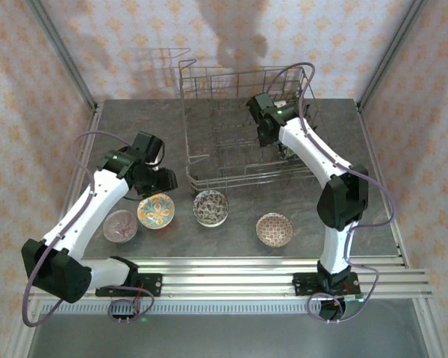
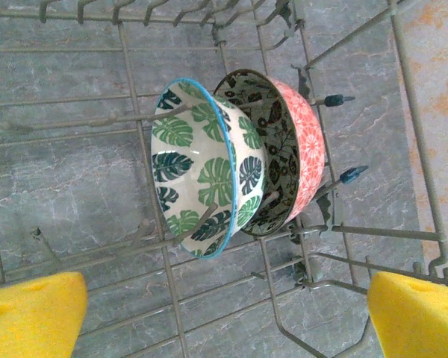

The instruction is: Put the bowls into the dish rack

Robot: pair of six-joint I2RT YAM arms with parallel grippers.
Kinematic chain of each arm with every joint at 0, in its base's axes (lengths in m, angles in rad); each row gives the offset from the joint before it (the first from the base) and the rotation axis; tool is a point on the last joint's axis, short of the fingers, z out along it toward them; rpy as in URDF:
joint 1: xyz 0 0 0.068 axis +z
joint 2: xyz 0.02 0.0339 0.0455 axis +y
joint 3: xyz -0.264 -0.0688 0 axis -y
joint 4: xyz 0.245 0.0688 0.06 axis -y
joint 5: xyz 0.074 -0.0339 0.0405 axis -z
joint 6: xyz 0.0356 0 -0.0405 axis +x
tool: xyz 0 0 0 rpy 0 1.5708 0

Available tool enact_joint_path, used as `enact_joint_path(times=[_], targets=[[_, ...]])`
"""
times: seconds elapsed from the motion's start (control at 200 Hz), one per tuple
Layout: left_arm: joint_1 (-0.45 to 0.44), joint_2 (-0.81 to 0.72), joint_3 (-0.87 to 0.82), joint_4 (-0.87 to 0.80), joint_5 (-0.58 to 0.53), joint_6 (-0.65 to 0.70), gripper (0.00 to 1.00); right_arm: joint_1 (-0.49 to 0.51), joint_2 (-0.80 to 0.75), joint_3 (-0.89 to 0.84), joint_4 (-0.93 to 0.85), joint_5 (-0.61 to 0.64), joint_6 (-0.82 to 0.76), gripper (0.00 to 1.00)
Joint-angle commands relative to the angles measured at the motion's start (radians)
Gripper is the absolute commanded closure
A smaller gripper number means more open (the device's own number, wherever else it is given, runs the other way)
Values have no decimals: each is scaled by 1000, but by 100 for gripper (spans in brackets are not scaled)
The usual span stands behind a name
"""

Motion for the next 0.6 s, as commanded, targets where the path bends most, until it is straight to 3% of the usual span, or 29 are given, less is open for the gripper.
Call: enact_joint_path(times=[0.0,0.385,0.596], targets=[[-49,-14,-8,46,18,44,47,-2,-60,-37,-15,-46,-7,4],[-154,-24,-69,157,98,86,49,-24,-145,-98,-55,-111,55,5],[-320,23,-19,223,-13,-4,50,-79,-139,-47,-53,-175,24,4]])
